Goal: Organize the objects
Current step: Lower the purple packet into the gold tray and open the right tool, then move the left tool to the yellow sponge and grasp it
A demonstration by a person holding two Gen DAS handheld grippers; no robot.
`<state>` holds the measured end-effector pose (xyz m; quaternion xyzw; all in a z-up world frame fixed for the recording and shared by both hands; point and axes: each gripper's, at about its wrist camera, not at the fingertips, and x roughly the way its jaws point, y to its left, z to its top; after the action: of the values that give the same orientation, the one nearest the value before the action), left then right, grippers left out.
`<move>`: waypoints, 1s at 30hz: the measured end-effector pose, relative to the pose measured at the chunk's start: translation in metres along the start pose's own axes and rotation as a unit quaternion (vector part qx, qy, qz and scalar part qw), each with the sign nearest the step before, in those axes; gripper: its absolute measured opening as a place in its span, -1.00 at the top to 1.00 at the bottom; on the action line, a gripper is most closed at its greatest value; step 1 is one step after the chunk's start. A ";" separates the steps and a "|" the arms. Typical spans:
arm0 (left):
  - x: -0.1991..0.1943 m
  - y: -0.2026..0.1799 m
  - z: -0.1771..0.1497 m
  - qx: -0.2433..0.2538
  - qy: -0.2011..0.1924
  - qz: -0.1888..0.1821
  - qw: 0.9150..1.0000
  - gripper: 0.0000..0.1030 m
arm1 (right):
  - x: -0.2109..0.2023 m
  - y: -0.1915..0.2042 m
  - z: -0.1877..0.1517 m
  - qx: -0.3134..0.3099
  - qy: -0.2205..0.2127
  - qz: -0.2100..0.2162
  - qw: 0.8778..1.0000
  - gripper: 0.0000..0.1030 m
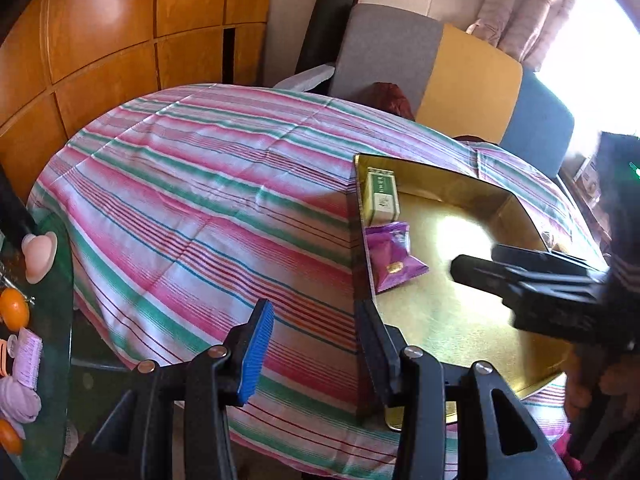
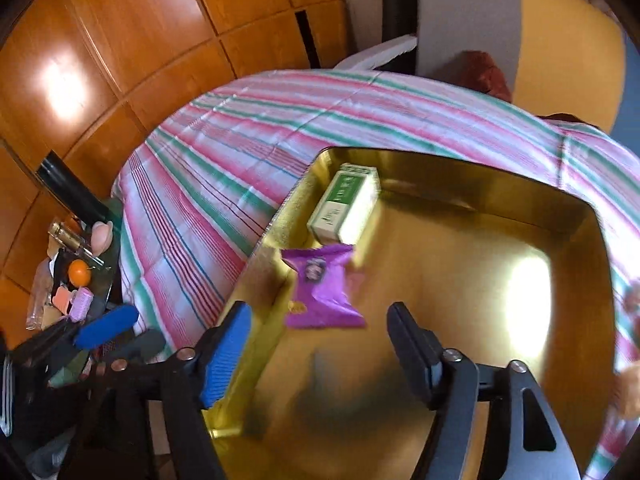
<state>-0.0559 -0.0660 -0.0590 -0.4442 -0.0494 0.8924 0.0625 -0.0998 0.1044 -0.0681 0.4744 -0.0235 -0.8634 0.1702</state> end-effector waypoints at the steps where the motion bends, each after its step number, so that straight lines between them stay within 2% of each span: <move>1: -0.001 -0.002 0.000 0.003 -0.001 -0.002 1.000 0.15 | -0.007 -0.005 -0.003 -0.001 -0.005 -0.006 1.000 -0.47; 8: -0.005 -0.017 -0.005 0.024 -0.002 -0.009 1.000 0.15 | -0.065 -0.036 -0.040 -0.002 -0.033 -0.050 0.998 -0.63; 18: -0.006 -0.039 -0.013 0.055 0.005 -0.015 0.998 0.14 | -0.128 -0.127 -0.084 0.049 -0.043 -0.139 0.988 -0.70; 22: -0.006 -0.049 -0.015 0.062 0.008 -0.022 0.998 0.12 | -0.157 -0.176 -0.101 0.087 -0.048 -0.185 0.978 -0.72; 25: -0.006 -0.058 -0.015 0.068 0.011 -0.025 0.997 0.04 | -0.174 -0.213 -0.112 0.121 -0.060 -0.219 0.966 -0.74; 28: -0.006 -0.072 -0.014 0.081 0.016 -0.032 0.996 0.00 | -0.188 -0.253 -0.127 0.161 -0.079 -0.257 0.950 -0.76; 30: -0.007 -0.082 -0.013 0.092 0.019 -0.040 0.995 0.00 | -0.194 -0.274 -0.140 0.193 -0.096 -0.267 0.939 -0.76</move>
<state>-0.0360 0.0142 -0.0499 -0.4509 0.0164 0.8813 0.1401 0.0370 0.4406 -0.0429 0.4023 -0.0786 -0.8973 -0.1640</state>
